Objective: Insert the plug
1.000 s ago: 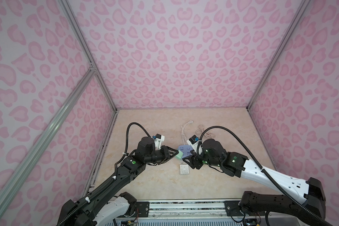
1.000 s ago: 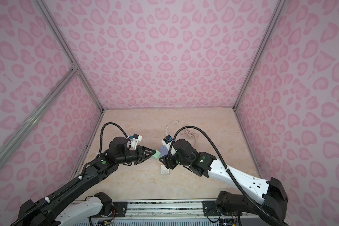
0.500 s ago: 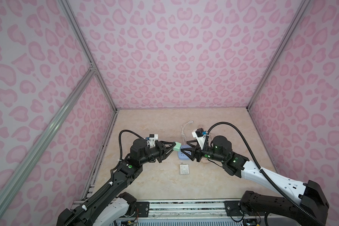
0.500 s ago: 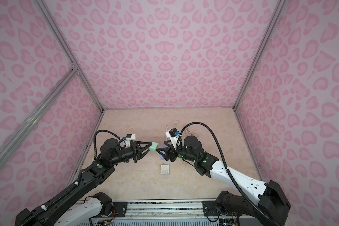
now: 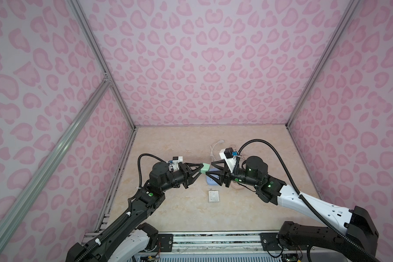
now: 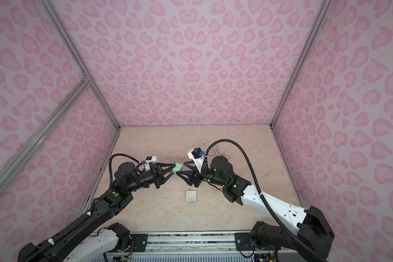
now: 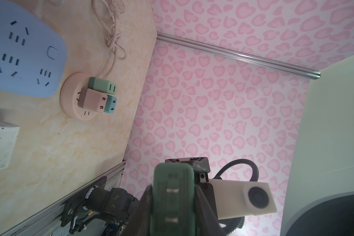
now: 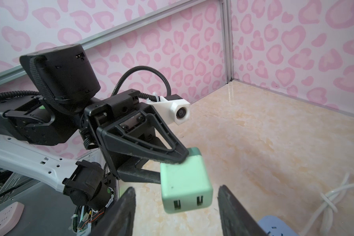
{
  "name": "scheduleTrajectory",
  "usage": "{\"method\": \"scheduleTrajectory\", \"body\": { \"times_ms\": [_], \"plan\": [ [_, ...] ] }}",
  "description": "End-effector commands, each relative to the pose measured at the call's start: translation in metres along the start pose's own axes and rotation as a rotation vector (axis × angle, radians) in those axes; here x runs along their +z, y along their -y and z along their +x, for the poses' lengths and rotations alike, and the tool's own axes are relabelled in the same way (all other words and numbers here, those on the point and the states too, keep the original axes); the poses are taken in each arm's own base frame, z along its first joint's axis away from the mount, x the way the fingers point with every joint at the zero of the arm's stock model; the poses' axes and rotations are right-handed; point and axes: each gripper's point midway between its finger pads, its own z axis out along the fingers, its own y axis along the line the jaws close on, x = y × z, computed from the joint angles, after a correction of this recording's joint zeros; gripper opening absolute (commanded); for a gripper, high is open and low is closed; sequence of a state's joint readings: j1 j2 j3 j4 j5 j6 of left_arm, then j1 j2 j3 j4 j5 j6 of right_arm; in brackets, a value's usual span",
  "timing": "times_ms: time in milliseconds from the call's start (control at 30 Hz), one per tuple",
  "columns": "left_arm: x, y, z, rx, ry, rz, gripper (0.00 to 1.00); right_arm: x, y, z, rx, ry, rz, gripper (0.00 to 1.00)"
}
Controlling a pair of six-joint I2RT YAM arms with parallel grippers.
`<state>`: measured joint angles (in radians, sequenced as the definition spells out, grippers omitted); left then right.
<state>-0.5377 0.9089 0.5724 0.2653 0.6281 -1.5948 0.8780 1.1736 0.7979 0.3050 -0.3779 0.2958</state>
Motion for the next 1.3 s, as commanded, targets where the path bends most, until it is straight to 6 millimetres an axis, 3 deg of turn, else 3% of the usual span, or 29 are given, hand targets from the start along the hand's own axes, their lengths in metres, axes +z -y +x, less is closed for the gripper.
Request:
{"method": "scheduleTrajectory", "body": {
  "times_ms": [0, 467, 967, 1033, 1167, 1267],
  "plan": [
    [0.000, 0.019, 0.005, 0.035, -0.024, 0.061, 0.03, 0.002, 0.001, 0.005, -0.016, -0.018, 0.002, 0.61],
    [-0.004, 0.029, 0.010, 0.066, -0.037, 0.074, 0.03, 0.009, 0.004, 0.007, -0.013, -0.028, 0.008, 0.56],
    [-0.002, 0.030, 0.012, 0.074, -0.049, 0.081, 0.03, 0.013, 0.001, -0.005, -0.027, -0.011, -0.011, 0.52],
    [-0.003, 0.032, 0.012, 0.078, -0.049, 0.085, 0.03, 0.014, 0.000, -0.006, -0.025, -0.011, -0.015, 0.49],
    [-0.002, 0.030, 0.012, 0.082, -0.047, 0.076, 0.03, 0.015, -0.001, -0.007, -0.024, -0.008, -0.022, 0.25],
    [-0.001, 0.027, 0.011, 0.075, -0.047, 0.071, 0.03, 0.016, -0.002, -0.008, -0.017, 0.000, -0.035, 0.16]
  ]
}}
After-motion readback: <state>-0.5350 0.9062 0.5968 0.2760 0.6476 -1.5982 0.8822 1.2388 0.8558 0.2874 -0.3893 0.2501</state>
